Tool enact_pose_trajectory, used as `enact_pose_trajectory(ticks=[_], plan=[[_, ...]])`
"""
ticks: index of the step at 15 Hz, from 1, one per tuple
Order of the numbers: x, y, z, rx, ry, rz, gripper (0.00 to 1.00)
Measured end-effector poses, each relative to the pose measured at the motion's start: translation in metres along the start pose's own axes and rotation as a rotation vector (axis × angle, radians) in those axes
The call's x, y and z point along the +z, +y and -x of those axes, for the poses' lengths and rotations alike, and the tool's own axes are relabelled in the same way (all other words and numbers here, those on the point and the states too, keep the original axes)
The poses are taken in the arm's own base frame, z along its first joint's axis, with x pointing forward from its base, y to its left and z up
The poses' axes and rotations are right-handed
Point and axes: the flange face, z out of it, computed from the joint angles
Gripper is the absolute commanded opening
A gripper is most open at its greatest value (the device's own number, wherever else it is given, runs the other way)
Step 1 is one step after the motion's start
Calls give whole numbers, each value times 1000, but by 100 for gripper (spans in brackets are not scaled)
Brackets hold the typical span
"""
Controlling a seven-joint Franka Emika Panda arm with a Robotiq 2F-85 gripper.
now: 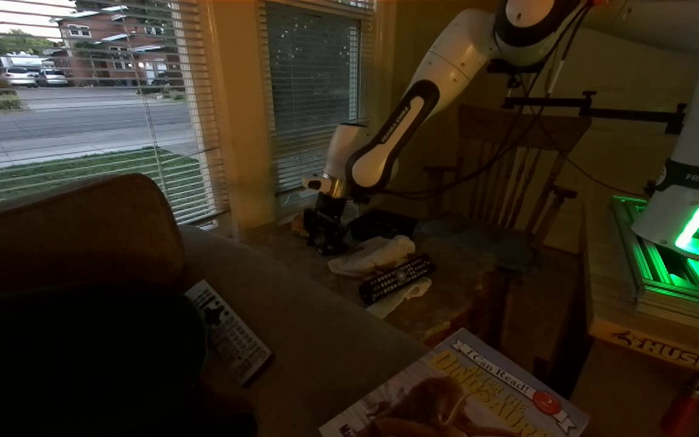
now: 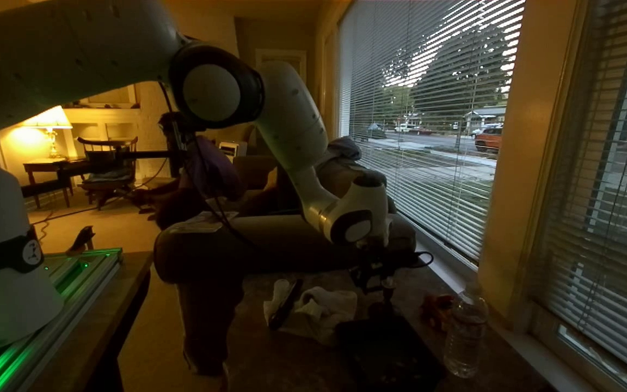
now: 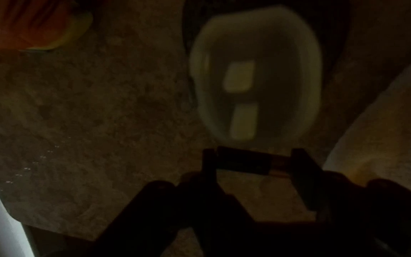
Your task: Remove one object from the black box and put it on the countertop.
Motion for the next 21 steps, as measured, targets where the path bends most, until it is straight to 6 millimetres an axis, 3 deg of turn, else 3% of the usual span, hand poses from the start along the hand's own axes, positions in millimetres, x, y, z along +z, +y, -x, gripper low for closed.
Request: enact_pose_trajectory(ticks=[8, 15, 16, 17, 19, 21], plan=[[16, 3, 2, -57, -11, 15, 30], [18, 5, 1, -68, -18, 13, 30], [18, 5, 1, -70, -19, 13, 68], [18, 5, 1, -72, -19, 12, 82], [18, 5, 1, -75, -23, 11, 95], [20, 5, 2, -79, -27, 10, 100]])
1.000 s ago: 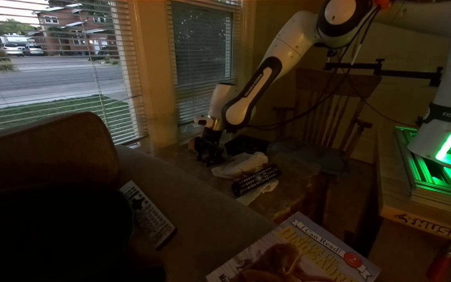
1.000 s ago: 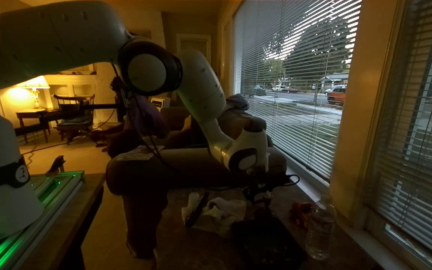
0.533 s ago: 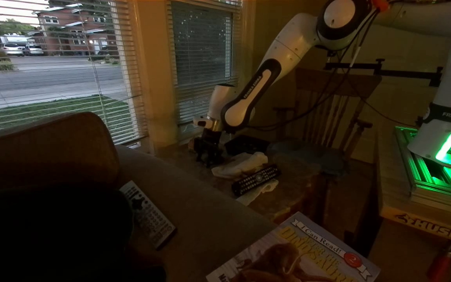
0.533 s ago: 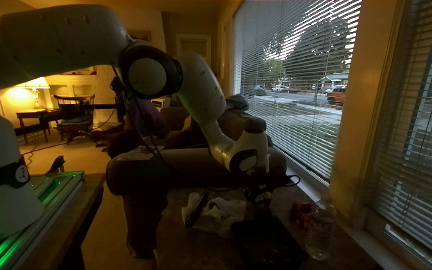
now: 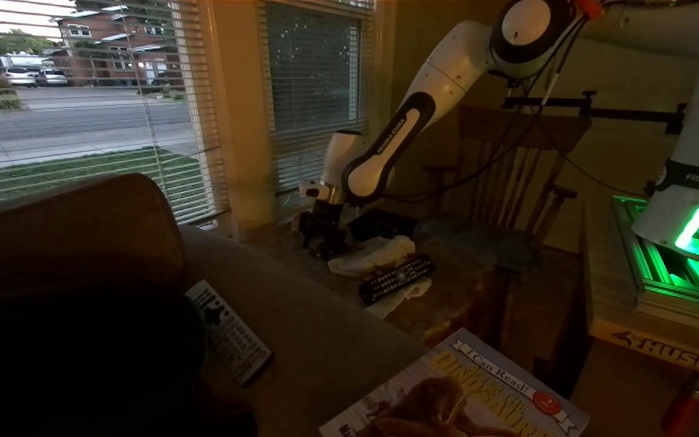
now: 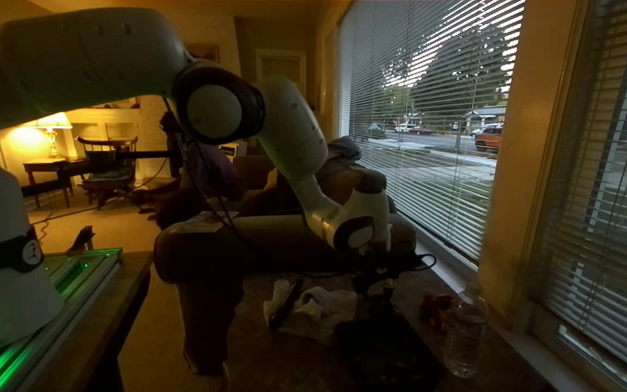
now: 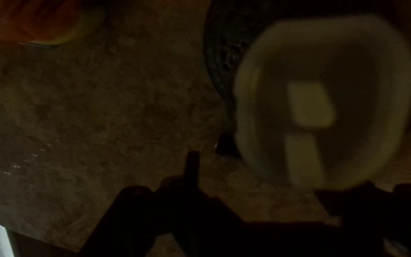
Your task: Remove one object from the black box and put it on the countertop.
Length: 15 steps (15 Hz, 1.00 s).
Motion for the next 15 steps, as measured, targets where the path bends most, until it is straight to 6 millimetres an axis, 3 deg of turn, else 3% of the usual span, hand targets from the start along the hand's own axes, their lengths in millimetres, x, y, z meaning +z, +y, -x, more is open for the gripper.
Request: enact_pose_trajectory(ticks=[5, 9, 12, 15], plan=[[3, -1, 1, -1, -22, 0, 100], [-3, 3, -12, 46, -18, 7, 100], [-22, 15, -28, 121, -29, 35, 100], [-53, 32, -41, 245, -108, 87, 100]])
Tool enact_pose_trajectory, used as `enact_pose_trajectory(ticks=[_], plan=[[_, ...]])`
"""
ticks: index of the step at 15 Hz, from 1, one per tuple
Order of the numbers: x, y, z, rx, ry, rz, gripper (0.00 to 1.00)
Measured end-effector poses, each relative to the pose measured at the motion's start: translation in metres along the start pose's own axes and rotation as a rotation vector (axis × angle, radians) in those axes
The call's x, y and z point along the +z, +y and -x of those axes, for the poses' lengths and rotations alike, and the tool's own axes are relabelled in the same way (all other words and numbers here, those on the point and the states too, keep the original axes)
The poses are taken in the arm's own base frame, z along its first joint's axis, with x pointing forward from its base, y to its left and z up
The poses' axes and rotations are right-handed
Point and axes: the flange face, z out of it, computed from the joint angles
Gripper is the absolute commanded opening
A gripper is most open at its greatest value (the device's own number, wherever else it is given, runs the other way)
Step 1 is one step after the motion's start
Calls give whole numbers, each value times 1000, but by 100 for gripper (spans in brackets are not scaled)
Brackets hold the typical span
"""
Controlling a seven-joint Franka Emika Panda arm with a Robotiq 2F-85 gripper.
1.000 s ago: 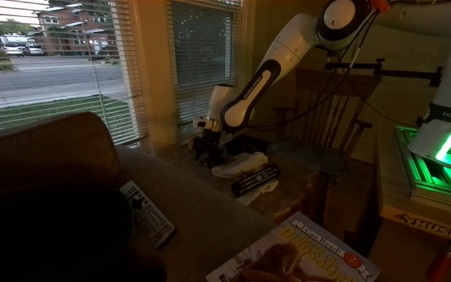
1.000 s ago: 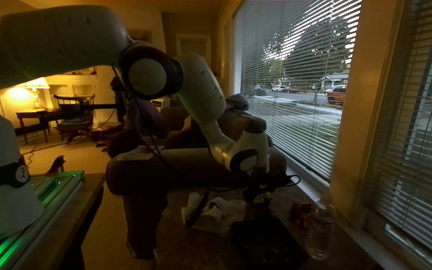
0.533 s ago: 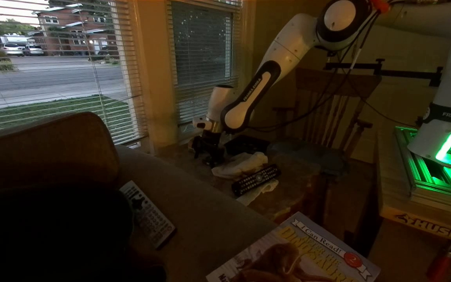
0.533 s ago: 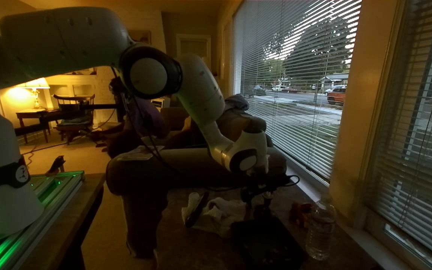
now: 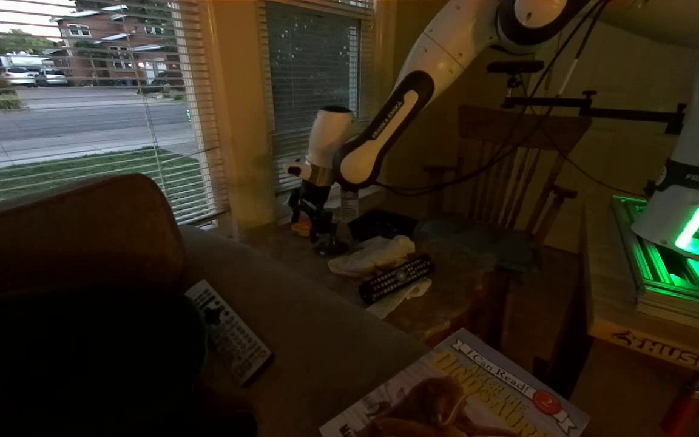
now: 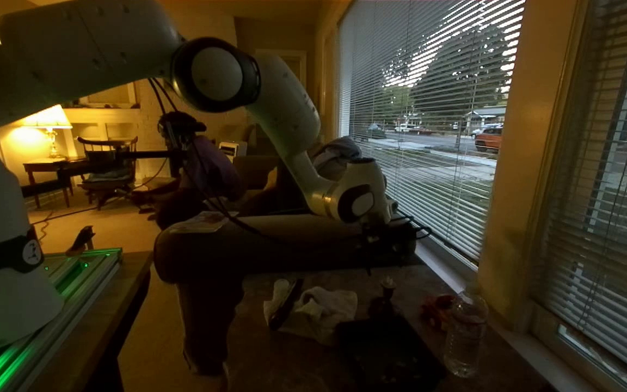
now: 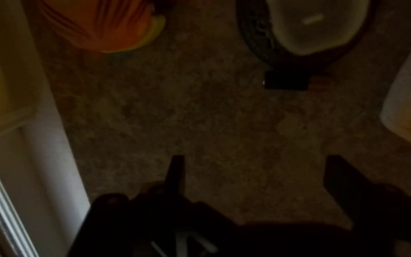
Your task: Remove one object from the black box and put it on the countertop.
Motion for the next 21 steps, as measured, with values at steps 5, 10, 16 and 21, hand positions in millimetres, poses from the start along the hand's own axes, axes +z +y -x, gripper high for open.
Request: enact_pose_trajectory(ticks=[5, 10, 16, 21], plan=[[-58, 11, -27, 230, -154, -36, 100], [-114, 13, -30, 417, -307, -179, 100], [-152, 30, 7, 605, -355, -325, 100], [-152, 28, 6, 611, -351, -336, 100]])
